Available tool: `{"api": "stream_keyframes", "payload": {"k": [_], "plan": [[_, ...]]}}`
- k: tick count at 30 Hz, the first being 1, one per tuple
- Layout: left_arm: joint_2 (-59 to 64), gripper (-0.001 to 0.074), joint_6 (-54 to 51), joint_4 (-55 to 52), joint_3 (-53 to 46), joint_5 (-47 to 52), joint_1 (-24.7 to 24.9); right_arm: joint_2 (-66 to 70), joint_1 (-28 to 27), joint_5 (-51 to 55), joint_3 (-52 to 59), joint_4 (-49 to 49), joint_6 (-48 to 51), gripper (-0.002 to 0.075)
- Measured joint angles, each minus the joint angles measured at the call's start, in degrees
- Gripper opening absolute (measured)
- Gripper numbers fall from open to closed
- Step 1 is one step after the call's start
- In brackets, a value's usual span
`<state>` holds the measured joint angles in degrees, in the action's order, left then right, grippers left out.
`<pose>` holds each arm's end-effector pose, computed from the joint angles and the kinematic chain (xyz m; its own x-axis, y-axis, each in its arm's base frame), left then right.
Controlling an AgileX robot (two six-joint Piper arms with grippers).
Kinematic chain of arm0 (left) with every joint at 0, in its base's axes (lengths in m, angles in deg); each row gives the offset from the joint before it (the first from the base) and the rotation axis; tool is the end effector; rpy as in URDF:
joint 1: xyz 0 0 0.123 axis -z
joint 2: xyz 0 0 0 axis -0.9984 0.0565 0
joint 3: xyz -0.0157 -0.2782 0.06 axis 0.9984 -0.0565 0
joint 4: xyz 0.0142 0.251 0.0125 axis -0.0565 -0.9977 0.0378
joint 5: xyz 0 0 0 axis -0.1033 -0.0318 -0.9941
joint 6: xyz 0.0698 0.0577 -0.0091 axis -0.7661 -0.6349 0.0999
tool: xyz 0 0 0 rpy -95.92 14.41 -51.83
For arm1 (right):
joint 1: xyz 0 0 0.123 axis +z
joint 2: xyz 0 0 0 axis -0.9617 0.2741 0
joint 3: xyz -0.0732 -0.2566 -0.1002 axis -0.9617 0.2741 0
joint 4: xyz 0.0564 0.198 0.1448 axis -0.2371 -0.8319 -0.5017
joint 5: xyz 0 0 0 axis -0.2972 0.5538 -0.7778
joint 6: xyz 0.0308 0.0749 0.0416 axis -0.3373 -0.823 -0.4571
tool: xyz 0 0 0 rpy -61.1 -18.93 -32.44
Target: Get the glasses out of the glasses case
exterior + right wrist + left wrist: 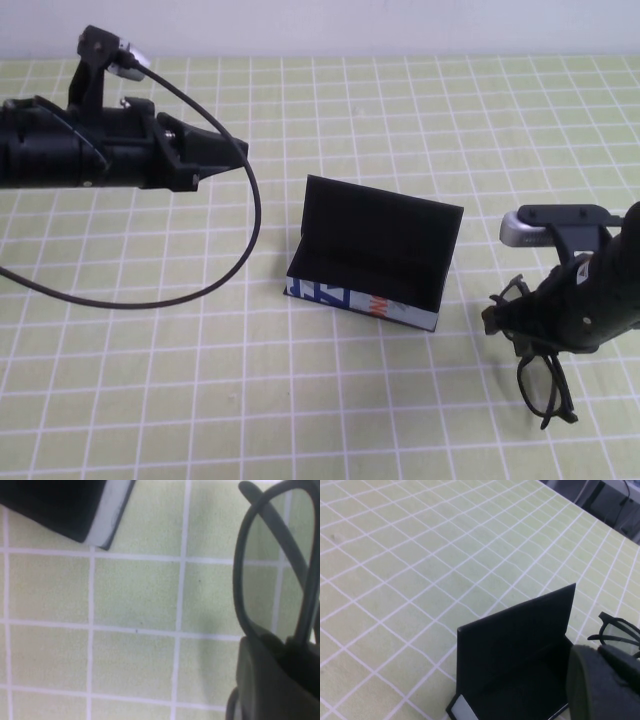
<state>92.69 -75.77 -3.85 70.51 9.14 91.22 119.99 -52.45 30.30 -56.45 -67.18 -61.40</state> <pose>0.3444 -0.1018 0.2828 -0.4228 0.1810 -0.8880 0.8212 0.4910 -0.2909 0.2768 0.1131 0.1989 -0.9378 -0.1209 -0.3255 -0.1644 0.9803 0.1096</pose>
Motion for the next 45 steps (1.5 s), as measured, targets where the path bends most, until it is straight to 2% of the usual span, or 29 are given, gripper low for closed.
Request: {"api": "stream_keyframes", "payload": {"k": [3,9,14,18,22,26,29,39,45], "plan": [[0.0,-0.0004,0.5,-0.7,0.0,0.0,0.0,0.1,0.0,0.8,0.0,-0.1,0.0,0.0095],[0.0,-0.0004,1.5,-1.1,0.0,0.1,0.0,0.1,0.0,2.1,0.0,-0.1,-0.1,0.0293],[-0.3,-0.0004,3.8,-1.5,0.0,0.1,0.0,-3.1,0.0,5.1,0.0,-0.1,-0.1,0.0328],[-3.2,-0.0004,6.0,-3.6,0.0,-0.7,0.0,-9.7,0.0,10.4,0.0,-0.1,-0.1,0.0281],[-10.2,-0.0004,10.3,-7.8,-1.5,-4.5,0.0,-20.6,0.0,15.1,1.4,-0.1,0.7,0.0159],[-21.0,-0.0004,11.5,-8.2,-7.2,-10.6,0.0,-33.6,0.0,18.2,4.1,-0.1,1.8,0.0050],[-30.8,-0.0004,12.8,-8.3,-13.3,-14.7,0.0,-43.4,0.0,19.3,6.6,-0.1,2.4,0.0004],[-60.4,-0.0004,14.2,-4.6,-35.2,-26.6,0.0,-64.9,0.0,18.9,12.9,-3.4,6.5,-0.0015],[-78.2,-0.0004,14.2,-4.0,-44.5,-34.0,0.0,-73.5,0.0,5.1,18.5,-5.2,8.2,-0.0016]]}}
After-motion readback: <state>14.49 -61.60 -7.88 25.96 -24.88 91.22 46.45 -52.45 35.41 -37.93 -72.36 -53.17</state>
